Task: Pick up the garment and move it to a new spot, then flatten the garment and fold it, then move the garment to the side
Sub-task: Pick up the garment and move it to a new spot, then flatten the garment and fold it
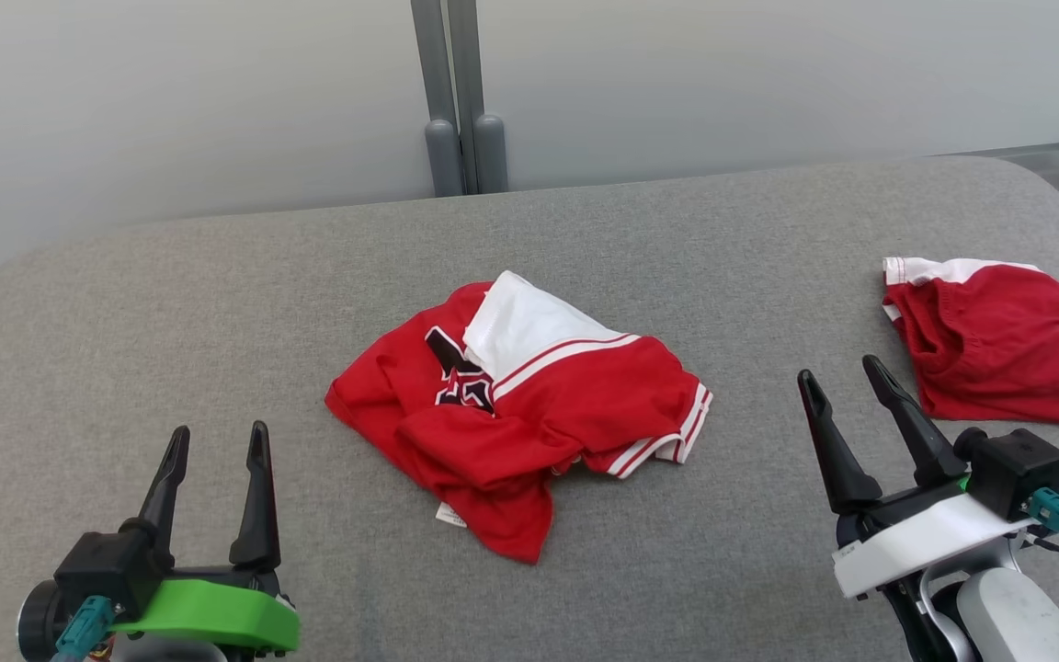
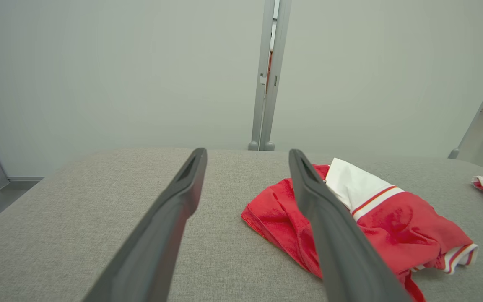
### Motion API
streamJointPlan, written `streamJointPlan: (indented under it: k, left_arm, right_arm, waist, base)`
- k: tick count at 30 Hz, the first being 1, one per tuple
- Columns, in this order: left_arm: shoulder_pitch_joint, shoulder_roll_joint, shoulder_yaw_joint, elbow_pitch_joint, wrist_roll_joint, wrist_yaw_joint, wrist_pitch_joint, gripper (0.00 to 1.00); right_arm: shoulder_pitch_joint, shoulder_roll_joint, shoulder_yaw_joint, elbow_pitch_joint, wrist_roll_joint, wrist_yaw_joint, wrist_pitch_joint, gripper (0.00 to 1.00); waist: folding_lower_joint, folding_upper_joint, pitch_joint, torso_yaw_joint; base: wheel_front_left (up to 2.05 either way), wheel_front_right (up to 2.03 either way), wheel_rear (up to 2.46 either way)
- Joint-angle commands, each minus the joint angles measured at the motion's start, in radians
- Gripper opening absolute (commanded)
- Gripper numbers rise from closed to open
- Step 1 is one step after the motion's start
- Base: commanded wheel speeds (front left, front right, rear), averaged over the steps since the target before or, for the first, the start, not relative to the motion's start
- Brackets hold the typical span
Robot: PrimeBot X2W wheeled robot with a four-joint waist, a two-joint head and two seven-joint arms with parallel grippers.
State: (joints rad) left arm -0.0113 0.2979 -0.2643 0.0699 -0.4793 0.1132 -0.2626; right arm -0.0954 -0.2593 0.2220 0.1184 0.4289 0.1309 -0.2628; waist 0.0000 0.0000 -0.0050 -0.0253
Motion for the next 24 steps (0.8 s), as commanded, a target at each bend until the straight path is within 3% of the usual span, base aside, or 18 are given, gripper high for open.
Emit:
streamJointPlan:
  k: [1, 13, 16, 24]
  left_arm:
    - [0.002, -0.006, 0.006, 0.001, 0.017, -0.009, -0.003, 1.0]
    - [-0.028, -0.048, 0.017, 0.028, 0.052, -0.067, -0.003, 1.0]
    - [-0.042, -0.06, 0.013, 0.04, 0.055, -0.079, -0.003, 1.0]
    - [-0.09, -0.099, 0.013, 0.066, 0.069, -0.103, -0.003, 1.0]
  right_arm:
    - [-0.01, -0.005, 0.002, 0.002, 0.006, 0.0, -0.002, 1.0]
    - [-0.091, -0.06, 0.022, 0.036, 0.037, 0.0, 0.028, 1.0]
    - [-0.157, -0.06, 0.056, 0.067, 0.096, 0.0, 0.09, 1.0]
    - [-0.376, -0.147, 0.14, 0.23, 0.198, -0.001, 0.286, 1.0]
  waist:
    - [0.0, 0.0, 0.001, 0.001]
    - [0.0, 0.0, 0.048, 0.087]
    - [0.0, 0.0, 0.067, 0.122]
    - [0.0, 0.0, 0.141, 0.223]
  base:
    - [0.0, 0.0, 0.0]
    - [0.0, 0.0, 0.0]
    - [0.0, 0.0, 0.0]
    - [0.0, 0.0, 0.0]
